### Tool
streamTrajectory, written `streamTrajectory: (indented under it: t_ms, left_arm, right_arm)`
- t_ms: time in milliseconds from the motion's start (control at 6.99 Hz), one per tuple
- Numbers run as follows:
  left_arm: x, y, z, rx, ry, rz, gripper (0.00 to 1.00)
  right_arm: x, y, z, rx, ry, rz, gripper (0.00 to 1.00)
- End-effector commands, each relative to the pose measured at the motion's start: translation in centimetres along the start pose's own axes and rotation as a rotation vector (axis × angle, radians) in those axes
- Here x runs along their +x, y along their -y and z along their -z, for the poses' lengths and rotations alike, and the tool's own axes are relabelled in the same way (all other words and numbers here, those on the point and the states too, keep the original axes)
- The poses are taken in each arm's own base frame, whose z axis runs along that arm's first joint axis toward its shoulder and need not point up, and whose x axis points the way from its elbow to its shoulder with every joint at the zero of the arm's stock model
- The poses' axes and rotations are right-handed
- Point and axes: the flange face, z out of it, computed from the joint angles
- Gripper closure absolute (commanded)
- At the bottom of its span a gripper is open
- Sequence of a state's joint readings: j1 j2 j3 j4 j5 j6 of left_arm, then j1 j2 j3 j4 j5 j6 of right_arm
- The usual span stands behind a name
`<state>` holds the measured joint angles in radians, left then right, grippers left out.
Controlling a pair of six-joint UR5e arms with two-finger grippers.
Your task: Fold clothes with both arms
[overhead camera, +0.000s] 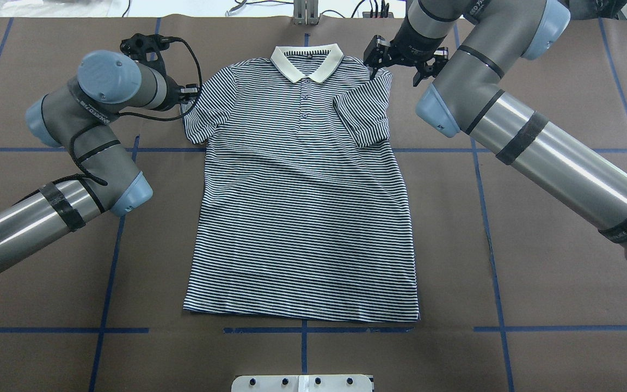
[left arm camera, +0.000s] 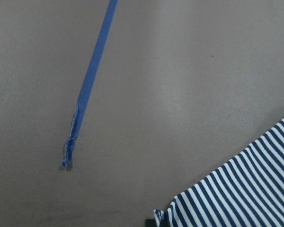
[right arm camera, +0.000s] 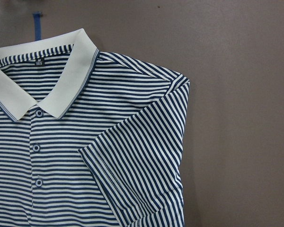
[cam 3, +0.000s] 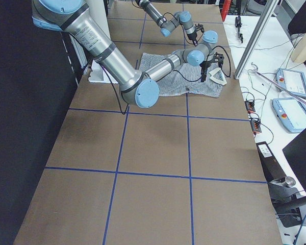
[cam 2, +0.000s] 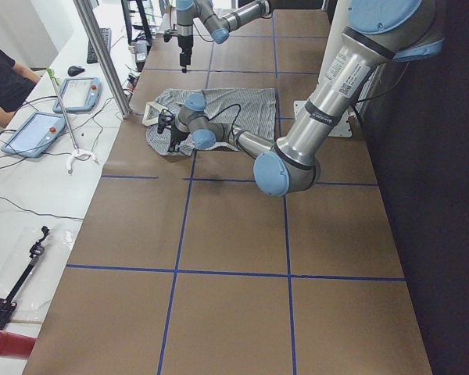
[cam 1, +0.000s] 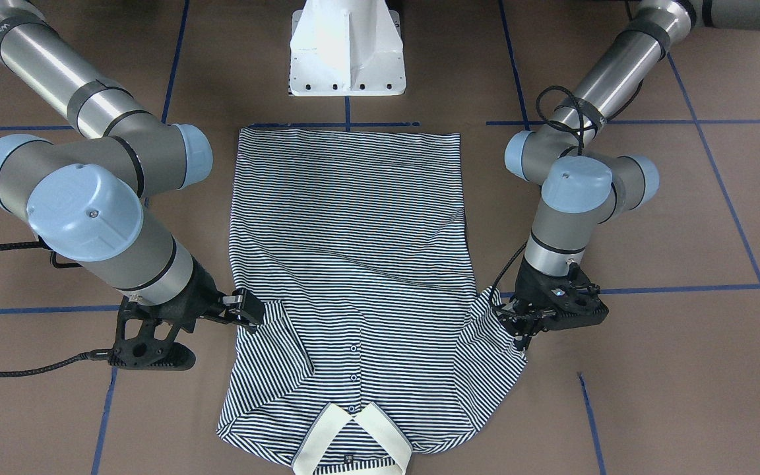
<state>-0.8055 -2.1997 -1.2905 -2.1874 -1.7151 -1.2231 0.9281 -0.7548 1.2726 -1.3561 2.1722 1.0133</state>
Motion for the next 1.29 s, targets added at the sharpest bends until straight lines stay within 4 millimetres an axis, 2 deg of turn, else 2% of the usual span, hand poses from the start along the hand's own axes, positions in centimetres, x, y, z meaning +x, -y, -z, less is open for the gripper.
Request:
streamTrajectory:
  t_ms: [0,143,286,429,573,716,859,1002,1145]
  left_arm:
    - [6.7,0.5,3.6,-0.04,-0.055,0.146,1.0]
    - [10.6,0.1,1.2,-0.058,-0.038,0.174,1.0]
    - [13.1,0.7,0.0,-0.037,-0.025,0.193,1.0]
    - [14.9,1.4,0.2,-0.029,-0.039,0.194,1.0]
    - [16.3,1.3,-0.8,-0.033,-0.042,0.189,1.0]
    - [16.6,0.4,-1.7,-0.01,-0.073,0.194,1.0]
    - [16.6,-0.6,-2.4,-0.005,-0.083,0.173,0.01]
    - [17.3,-1.4,-2.3,-0.005,-0.104,0.16,0.0]
    - [17.8,-1.3,-1.8,-0.005,-0.115,0.156,0.0]
  right_arm:
    - [1.9,-0.3,-1.1,0.003,0.005,0.018,0.0]
    - [2.5,-0.2,-1.2,0.007,0.007,0.02,0.0]
    - [2.5,-0.1,-1.2,0.007,0.008,0.019,0.0]
    - [2.6,-0.1,-1.1,0.008,0.008,0.018,0.0]
    - [3.0,-0.1,-1.3,0.005,0.005,0.019,0.0]
    - [3.2,-0.1,-1.4,0.006,0.002,0.023,0.0]
    - [3.3,-0.2,-1.5,0.004,0.001,0.025,0.0]
    - [3.4,-0.1,-1.5,0.004,0.0,0.025,0.0]
    - [3.6,-0.1,-1.6,0.004,-0.001,0.022,0.0]
